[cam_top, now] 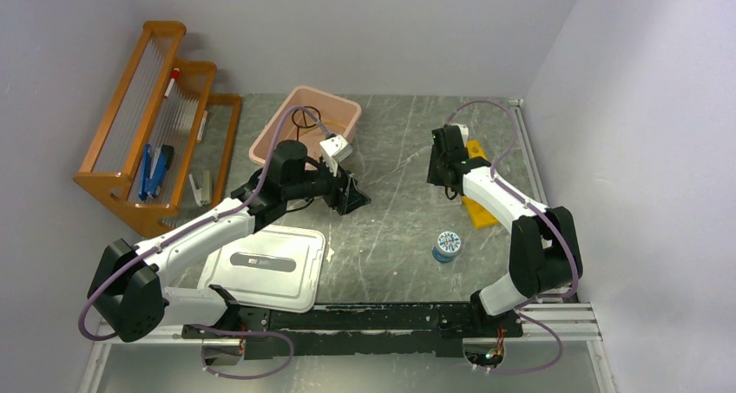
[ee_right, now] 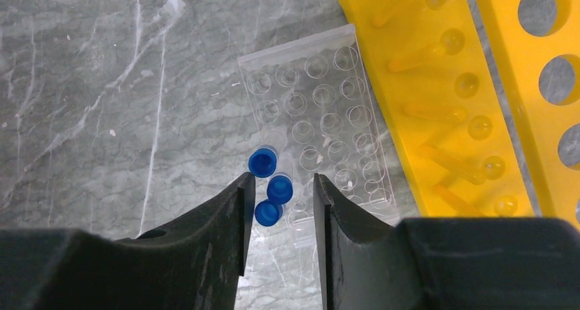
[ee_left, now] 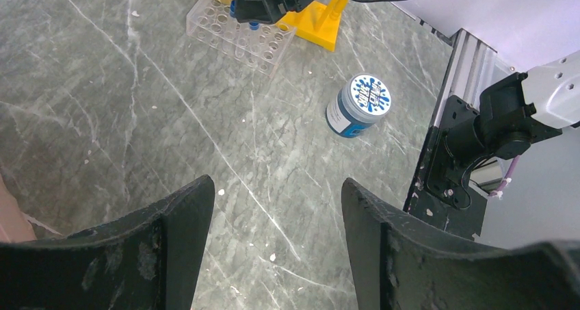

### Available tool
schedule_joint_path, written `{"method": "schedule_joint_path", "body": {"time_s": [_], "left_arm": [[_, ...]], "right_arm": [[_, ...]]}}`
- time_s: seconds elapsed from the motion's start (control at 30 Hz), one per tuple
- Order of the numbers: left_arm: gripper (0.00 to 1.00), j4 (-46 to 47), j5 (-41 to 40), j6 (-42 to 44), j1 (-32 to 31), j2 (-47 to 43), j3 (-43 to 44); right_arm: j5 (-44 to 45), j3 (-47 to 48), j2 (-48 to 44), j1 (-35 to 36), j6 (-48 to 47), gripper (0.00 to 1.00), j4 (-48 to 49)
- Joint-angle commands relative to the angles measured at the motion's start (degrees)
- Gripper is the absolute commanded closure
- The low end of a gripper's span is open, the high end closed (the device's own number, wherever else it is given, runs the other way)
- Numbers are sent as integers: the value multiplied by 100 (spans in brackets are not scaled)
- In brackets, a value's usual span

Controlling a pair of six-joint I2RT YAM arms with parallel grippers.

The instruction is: Organize the chemistry lab equipment

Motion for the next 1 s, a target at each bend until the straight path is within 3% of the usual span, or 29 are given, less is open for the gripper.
{"method": "schedule_joint_path", "body": {"time_s": [0.0, 0.2, 0.97], "left_arm": [[28, 50, -86, -4, -18, -26, 134], [28, 57, -99, 18, -18, -9, 125], [28, 93, -73, -10, -18, -35, 72]], "right_arm": [[46, -60, -102, -36, 75, 61, 49], [-84, -156, -180, -38, 11, 71, -78], [-102, -386, -540, -38, -141, 76, -229]]}}
